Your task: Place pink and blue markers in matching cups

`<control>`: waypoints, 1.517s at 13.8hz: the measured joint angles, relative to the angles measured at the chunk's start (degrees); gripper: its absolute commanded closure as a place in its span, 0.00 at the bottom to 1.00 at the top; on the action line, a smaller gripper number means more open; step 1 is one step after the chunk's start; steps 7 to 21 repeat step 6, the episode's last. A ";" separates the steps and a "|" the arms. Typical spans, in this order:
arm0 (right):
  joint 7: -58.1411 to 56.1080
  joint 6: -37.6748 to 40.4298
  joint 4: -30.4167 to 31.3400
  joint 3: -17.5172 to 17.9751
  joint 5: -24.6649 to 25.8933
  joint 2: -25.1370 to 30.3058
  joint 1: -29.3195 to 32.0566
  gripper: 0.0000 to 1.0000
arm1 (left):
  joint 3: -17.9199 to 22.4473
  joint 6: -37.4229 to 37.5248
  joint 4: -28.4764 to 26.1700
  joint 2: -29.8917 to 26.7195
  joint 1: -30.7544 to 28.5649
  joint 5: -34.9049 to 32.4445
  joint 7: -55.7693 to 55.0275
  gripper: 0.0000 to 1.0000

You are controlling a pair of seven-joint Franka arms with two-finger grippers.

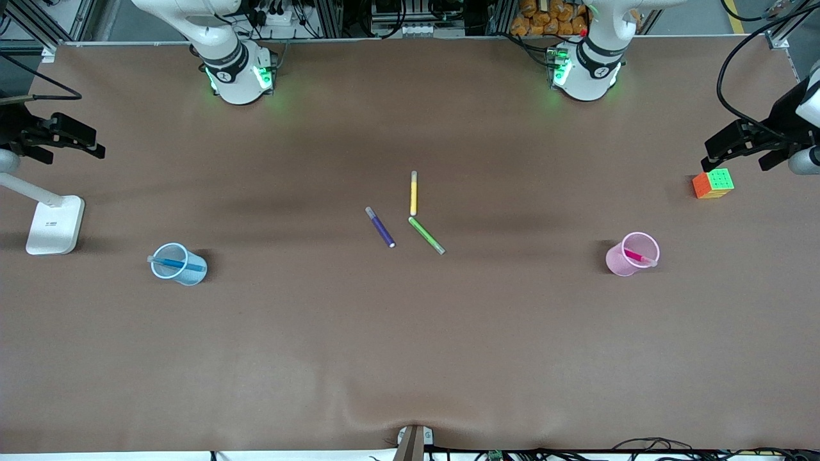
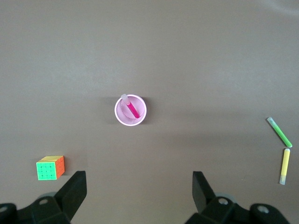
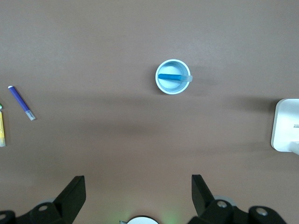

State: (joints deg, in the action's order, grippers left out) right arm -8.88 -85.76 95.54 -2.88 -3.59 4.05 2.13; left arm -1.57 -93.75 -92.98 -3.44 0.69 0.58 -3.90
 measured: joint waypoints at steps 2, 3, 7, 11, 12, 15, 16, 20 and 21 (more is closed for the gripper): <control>0.00 -0.02 -0.02 -0.10 0.01 0.03 -0.59 0.00 | -0.02 0.03 0.29 0.00 0.01 0.00 0.00 0.00; 0.00 -0.06 -0.05 -0.17 0.04 0.06 -0.78 0.00 | -0.07 0.11 0.41 0.00 0.03 0.00 0.00 0.00; 0.00 -0.20 -0.50 -0.44 0.29 0.14 -1.48 0.00 | -0.18 0.43 0.63 0.00 0.05 0.00 0.00 0.00; 0.00 -0.20 -0.50 -0.44 0.29 0.14 -1.48 0.00 | -0.18 0.43 0.63 0.00 0.05 0.00 0.00 0.00; 0.00 -0.20 -0.50 -0.44 0.29 0.14 -1.48 0.00 | -0.18 0.43 0.63 0.00 0.05 0.00 0.00 0.00; 0.00 -0.20 -0.50 -0.44 0.29 0.14 -1.48 0.00 | -0.18 0.43 0.63 0.00 0.05 0.00 0.00 0.00; 0.00 -0.20 -0.50 -0.44 0.29 0.14 -1.48 0.00 | -0.18 0.43 0.63 0.00 0.05 0.00 0.00 0.00; 0.00 -0.20 -0.50 -0.44 0.29 0.14 -1.48 0.00 | -0.18 0.43 0.63 0.00 0.05 0.00 0.00 0.00; 0.00 -0.20 -0.50 -0.44 0.29 0.14 -1.48 0.00 | -0.18 0.43 0.63 0.00 0.05 0.00 0.00 0.00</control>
